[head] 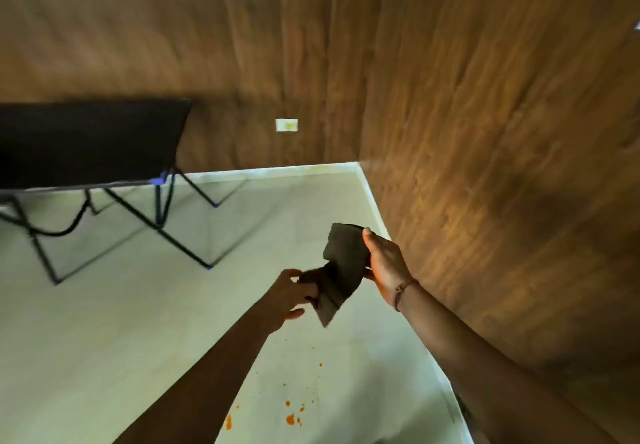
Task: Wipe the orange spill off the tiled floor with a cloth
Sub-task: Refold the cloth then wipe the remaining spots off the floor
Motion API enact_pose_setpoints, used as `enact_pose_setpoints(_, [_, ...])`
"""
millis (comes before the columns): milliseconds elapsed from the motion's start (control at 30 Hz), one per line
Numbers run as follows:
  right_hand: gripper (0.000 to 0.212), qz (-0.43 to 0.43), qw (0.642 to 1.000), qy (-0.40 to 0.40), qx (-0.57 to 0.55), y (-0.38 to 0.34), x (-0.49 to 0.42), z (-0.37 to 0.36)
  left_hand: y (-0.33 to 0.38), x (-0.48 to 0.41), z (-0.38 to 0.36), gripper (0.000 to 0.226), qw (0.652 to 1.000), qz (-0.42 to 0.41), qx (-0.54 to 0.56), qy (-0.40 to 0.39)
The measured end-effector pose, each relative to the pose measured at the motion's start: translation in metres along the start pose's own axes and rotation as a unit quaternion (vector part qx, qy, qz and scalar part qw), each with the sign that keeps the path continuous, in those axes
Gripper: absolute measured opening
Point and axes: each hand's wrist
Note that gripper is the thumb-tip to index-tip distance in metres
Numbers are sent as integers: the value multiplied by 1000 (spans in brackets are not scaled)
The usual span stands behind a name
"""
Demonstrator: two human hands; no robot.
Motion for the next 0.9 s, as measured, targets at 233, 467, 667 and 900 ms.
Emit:
enact_pose_setpoints(233, [32, -68, 971, -228, 12, -32, -33, -49, 6, 40, 19, 42, 984, -179, -10, 5])
enact_pose_setpoints(467, [30, -142, 948, -286, -1, -13, -38, -89, -2, 68, 33, 35, 942, -226, 186, 165])
enact_pose_setpoints(667, [28, -100, 955, -260, 107, 29, -32, -118, -38, 84, 63, 32, 944, -113, 176, 257])
enact_pose_setpoints(900, [41, -69, 891, -352, 279, 51, -35, -126, -71, 93, 75, 82, 931, -100, 28, 350])
Point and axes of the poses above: each hand's wrist, its own x-axis away from the middle knuckle, its own z-axis out of the back of the hand, y = z × x, and after that the axes turned 15 degrees about -y, right-handed
